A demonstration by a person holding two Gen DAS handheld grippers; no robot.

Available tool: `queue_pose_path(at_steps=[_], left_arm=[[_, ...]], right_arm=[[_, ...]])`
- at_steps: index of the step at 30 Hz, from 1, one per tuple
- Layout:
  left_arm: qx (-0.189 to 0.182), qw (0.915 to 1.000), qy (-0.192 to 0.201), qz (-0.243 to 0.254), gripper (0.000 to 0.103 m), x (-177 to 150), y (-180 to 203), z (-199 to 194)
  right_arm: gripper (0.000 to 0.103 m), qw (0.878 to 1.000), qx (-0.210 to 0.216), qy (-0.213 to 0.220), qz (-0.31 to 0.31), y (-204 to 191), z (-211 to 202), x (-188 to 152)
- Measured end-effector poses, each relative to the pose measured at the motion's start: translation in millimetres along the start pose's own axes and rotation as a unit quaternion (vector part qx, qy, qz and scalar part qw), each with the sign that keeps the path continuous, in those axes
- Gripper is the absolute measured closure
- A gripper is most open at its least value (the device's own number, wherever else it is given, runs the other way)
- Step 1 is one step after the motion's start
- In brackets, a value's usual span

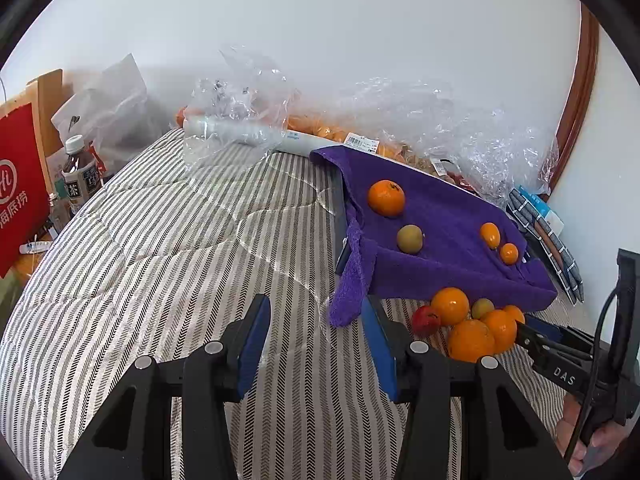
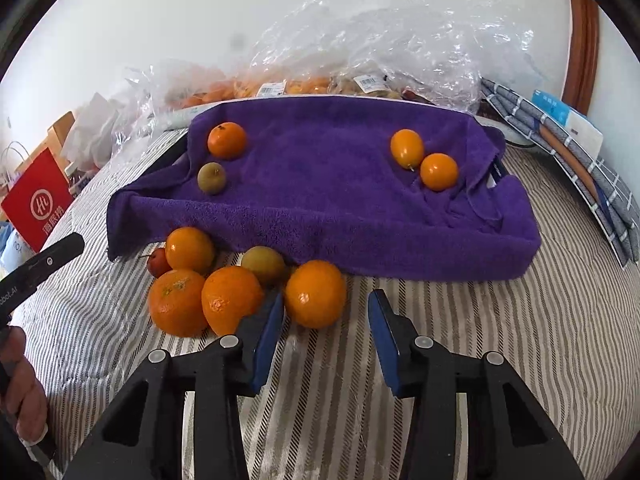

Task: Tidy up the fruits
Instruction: 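Withdraw both tools and move the right tool toward another orange, then close the right tool around a large orange on the bedspread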

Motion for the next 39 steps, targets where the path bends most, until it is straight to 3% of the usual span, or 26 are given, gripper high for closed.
queue_pose_path(at_steps=[4,7,9,16,20,23,35,39], left_arm=[[0.000,1.0000,-0.003,0.005,0.058,-1,2,1],[-0.005,0.9999,-0.006,0.013,0.058,-3,6,1],[-0.013,0.9997,-0.003,0.019,0.058,-3,9,-1],[-0.081,0.9956,-0.031,0.035,0.058,-4,31,3],[-0.083,0.9929,-0.066,0.053,0.058,-4,49,23],[-0.088,0.9906,-0.087,0.058,0.065,-7,56,34],[-0.068,0.9863,-0.113,0.100,0.067,-5,72,59],[-0.075,0.9851,-0.121,0.097,0.073,-5,70,65]], right_arm=[[0.059,1.000,0.010,-0.003,0.007,1,7,5],[0.069,1.000,0.020,-0.006,0.016,3,9,4],[0.069,1.000,0.018,-0.008,0.015,3,9,3],[0.069,1.000,0.006,0.009,0.011,19,-15,-12],[0.069,1.000,-0.011,0.009,0.015,38,-20,-22],[0.069,0.999,-0.008,0.004,0.033,49,-20,-26],[0.069,0.999,-0.005,-0.006,0.034,52,-15,-26],[0.069,0.999,-0.004,-0.017,0.037,55,-11,-27]])
Point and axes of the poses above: each gripper's, at about its wrist camera, not at the fingertips, and z roughly the way its jaws point, y to its right, x to its top, the point moved 2 cm from there along z, roughly the way its jaws point, and after that the axes turned 6 degrees about -x, right-handed, at the moved point
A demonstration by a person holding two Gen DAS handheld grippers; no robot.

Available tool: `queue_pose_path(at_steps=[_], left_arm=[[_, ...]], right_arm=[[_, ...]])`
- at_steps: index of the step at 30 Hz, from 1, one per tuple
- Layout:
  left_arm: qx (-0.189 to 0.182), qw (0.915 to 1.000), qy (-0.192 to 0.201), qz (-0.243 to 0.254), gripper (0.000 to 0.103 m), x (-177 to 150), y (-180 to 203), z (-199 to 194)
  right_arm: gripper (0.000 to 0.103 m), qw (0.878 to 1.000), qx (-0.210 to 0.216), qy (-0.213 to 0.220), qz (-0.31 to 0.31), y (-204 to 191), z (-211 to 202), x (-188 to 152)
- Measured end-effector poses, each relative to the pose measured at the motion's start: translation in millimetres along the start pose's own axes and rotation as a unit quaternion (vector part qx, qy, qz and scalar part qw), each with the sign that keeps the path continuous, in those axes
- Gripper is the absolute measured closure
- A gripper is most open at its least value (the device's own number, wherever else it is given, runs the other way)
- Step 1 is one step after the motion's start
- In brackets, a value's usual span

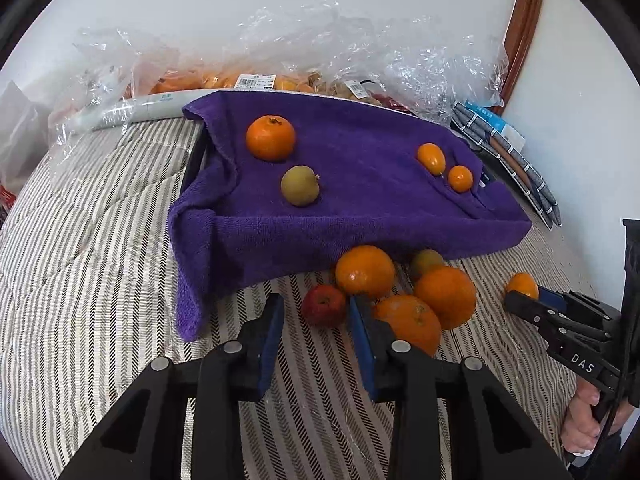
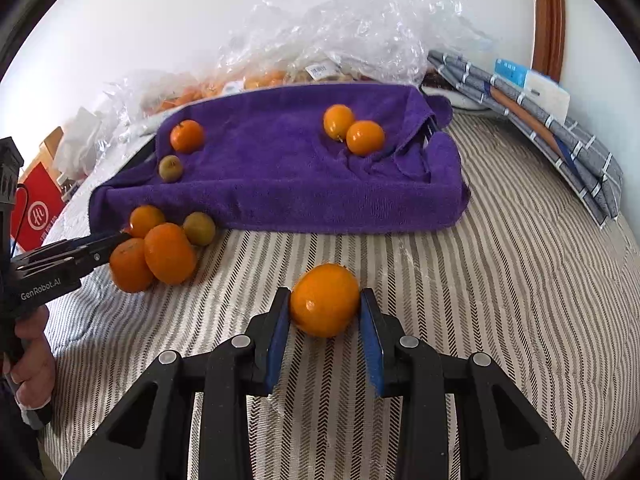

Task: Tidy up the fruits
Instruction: 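Close the right tool around a large orange on the bedspread, then grasp the small red fruit with the left tool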

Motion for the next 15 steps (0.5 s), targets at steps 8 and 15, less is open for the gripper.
queue_pose_path(at_steps=[8,15], left_arm=[[-0.022,0.9997,0.002,-0.001,0.080,0,-2,3],[-0.022,0.9975,0.063,-0.025,0.080,-2,-9,-18]], right_arm=[[0.070,1.000,0.000,0.006,0.005,2,1,2],[0.070,0.999,0.030,0.034,0.022,7,-11,1]])
Point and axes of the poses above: each gripper's, at about its wrist camera, not at the fingertips, and z roughly the way its jaws point, y to its right, x to its top, the point moved 2 cm from there along z, roughly the way its jaws point, and after that the axes turned 6 degrees about -x, right-handed, at the moved point
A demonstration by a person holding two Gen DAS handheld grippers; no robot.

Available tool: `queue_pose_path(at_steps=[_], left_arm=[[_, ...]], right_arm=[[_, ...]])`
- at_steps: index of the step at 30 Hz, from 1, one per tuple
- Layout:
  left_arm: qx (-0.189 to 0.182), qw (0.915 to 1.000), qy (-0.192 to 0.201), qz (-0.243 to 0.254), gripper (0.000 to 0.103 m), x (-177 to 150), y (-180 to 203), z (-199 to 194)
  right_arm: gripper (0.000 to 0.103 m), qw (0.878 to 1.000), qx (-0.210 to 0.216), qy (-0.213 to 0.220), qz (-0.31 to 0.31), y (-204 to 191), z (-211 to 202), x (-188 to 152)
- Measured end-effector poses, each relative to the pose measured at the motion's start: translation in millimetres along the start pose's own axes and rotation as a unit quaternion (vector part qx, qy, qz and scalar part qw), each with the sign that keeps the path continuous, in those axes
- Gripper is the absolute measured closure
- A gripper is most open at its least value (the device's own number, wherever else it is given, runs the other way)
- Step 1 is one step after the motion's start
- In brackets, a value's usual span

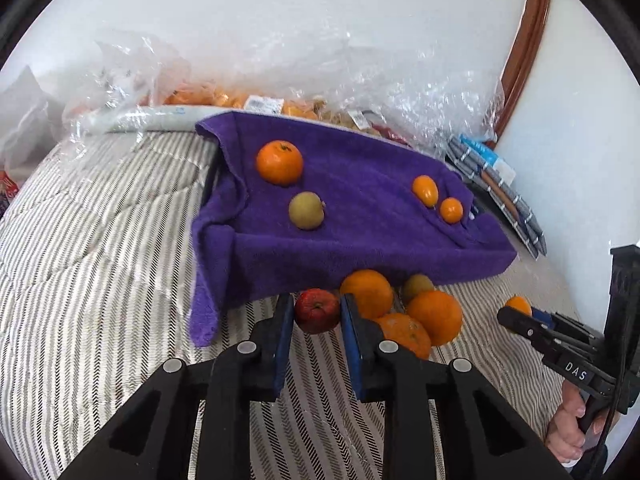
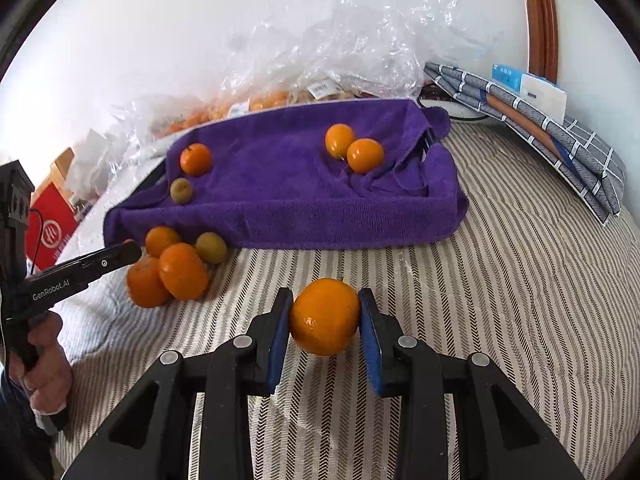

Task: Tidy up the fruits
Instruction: 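Grasp the small red fruit with the left tool, then carry the orange in the right tool while the left tool carries the red fruit over the towel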

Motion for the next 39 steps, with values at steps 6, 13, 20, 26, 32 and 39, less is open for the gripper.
queue_pose_path(at_steps=[6,13,20,26,32,39], left_arm=[[0.003,0.9997,0.022,-0.007,0.080,5,-3,-6],[-0.011,0.9990,0.040,-0.016,0.080,7,-5,-15],[-0.014,0.9976,0.065,-0.020,0.080,8,-8,-28],[-0.003,0.9952,0.094,-0.029,0.080,17,-13,-47],[0.007,0.9933,0.113,-0.025,0.080,48,-11,-59],[0.024,0.9925,0.112,-0.042,0.080,82,-12,-25]], right_arm=[[0.070,1.000,0.003,0.001,-0.007,-3,-1,0],[0.070,1.000,-0.004,0.013,0.006,2,-8,-2],[0.070,1.000,-0.016,0.008,0.024,6,-15,-4],[0.070,0.999,-0.025,0.025,0.022,5,-32,14],[0.070,0.998,-0.027,0.050,0.015,3,-37,48],[0.070,0.998,-0.024,0.060,0.019,6,-9,85]])
Point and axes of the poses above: each gripper's, at about its wrist camera, not at the fingertips, and z roughly the way its jaws point, y to its right, x to its top, the point moved 2 cm from there along z, roughly the way its jaws point, and after that the axes turned 6 degrees about -x, right-handed, at the moved point
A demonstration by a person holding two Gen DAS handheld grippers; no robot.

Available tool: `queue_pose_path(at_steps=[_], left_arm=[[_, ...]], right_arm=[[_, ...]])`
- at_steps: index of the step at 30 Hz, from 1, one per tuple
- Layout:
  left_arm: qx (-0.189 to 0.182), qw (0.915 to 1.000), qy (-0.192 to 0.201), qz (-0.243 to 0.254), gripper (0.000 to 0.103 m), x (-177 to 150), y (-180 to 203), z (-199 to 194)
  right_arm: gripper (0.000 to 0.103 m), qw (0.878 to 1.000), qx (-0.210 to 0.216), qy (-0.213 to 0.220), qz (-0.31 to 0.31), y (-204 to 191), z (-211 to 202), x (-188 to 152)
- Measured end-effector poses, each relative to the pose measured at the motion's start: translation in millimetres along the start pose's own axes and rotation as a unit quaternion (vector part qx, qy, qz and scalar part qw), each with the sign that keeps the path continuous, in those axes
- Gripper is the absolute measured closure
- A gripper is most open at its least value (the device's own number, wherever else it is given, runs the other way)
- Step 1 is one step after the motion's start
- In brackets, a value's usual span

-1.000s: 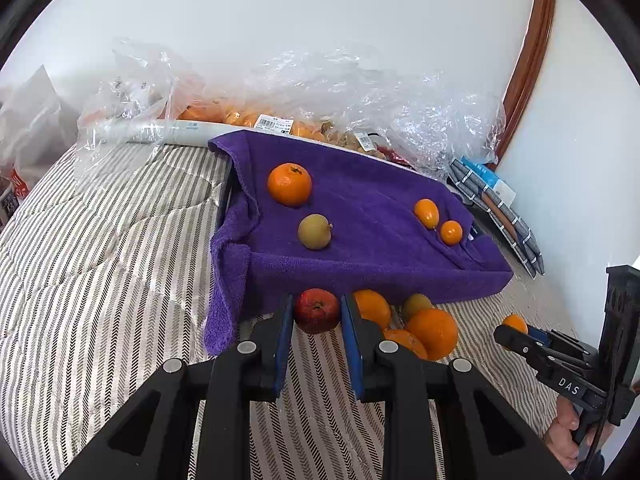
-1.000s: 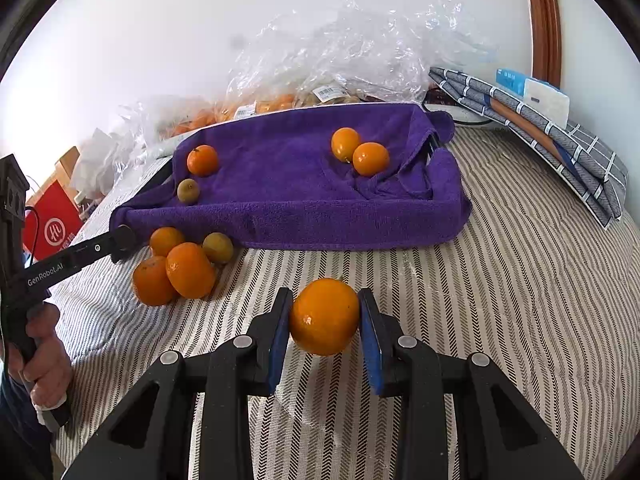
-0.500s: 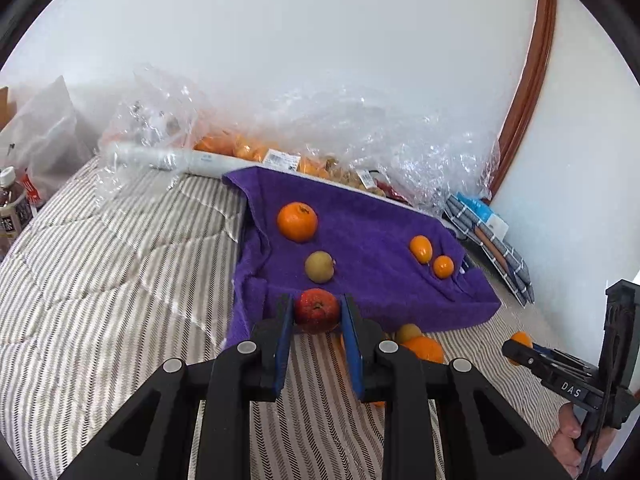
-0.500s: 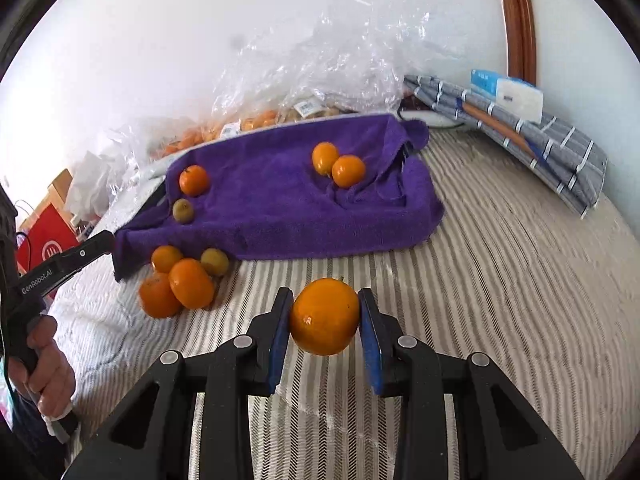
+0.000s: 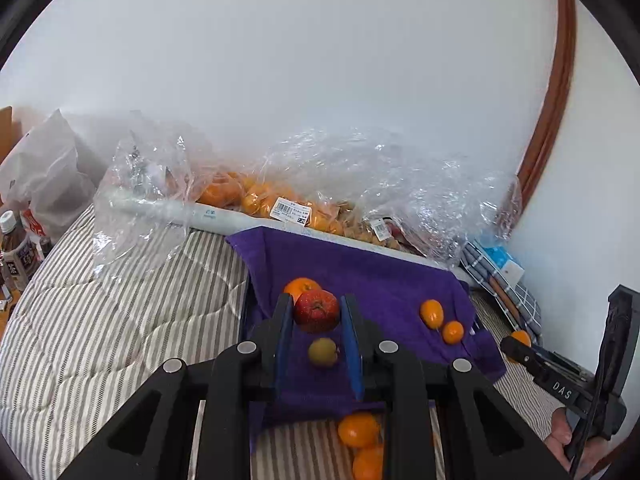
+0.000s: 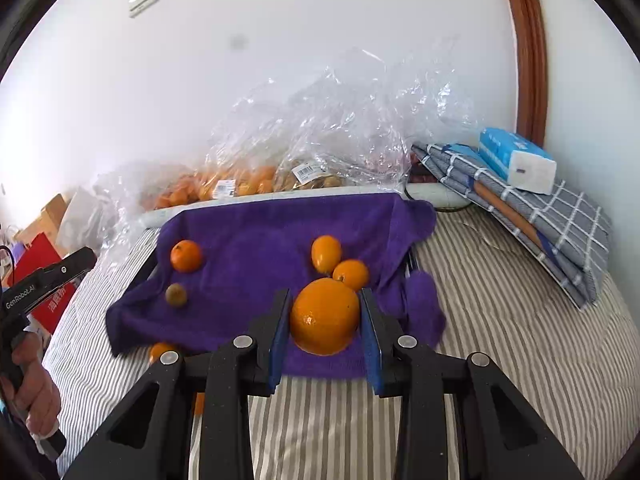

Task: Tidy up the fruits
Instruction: 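Carry the orange in the right tool while the left tool carries the red fruit over the towel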

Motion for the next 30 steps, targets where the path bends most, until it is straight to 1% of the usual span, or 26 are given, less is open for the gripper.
queue_pose_path(at_steps=[5,8,11,13,16,18,21,24,25,29,30], left_arm=[[0.004,0.9997,-0.022,-0.013,0.080,2,-1,38],[0.007,0.9990,-0.042,-0.018,0.080,-4,-4,57],[0.003,0.9984,-0.054,-0.015,0.080,-12,-8,67],[0.010,0.9978,-0.065,-0.014,0.080,-17,-13,72],[0.012,0.9971,-0.073,-0.017,0.080,-20,-17,78],[0.014,0.9970,-0.075,-0.015,0.080,-21,-18,80],[0.012,0.9966,-0.080,-0.016,0.080,-23,-18,84],[0.008,0.9966,-0.080,-0.019,0.080,-23,-18,85],[0.006,0.9967,-0.079,-0.019,0.080,-23,-18,84],[0.004,0.9970,-0.076,-0.013,0.079,-22,-15,83],[0.003,0.9972,-0.074,-0.013,0.078,-22,-14,82]], right_arm=[[0.070,1.000,-0.009,-0.014,-0.013,4,37,7],[0.070,0.999,-0.007,-0.031,-0.005,10,57,3],[0.070,0.999,-0.006,-0.046,-0.002,13,68,-4],[0.070,0.999,-0.006,-0.051,0.000,14,71,-6],[0.070,0.998,0.014,-0.066,0.014,15,77,-9],[0.070,0.998,0.002,-0.057,0.007,14,76,-10],[0.070,0.998,0.002,-0.058,0.009,14,79,-10],[0.070,0.999,0.001,-0.050,0.003,12,77,-10],[0.069,0.999,0.001,-0.046,0.001,11,75,-10],[0.055,1.000,0.002,-0.027,-0.004,9,68,-7],[0.054,1.000,0.002,-0.024,-0.004,10,65,-6]])
Point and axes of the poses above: each gripper's, at about its wrist camera, not at the fingertips, and z roughly the way its jaws point, y to its right, x to its top, the point moved 2 cm from there along z, roughly the way its jaws point, and after that the axes turned 6 degrees about -x, right-handed, at the moved point
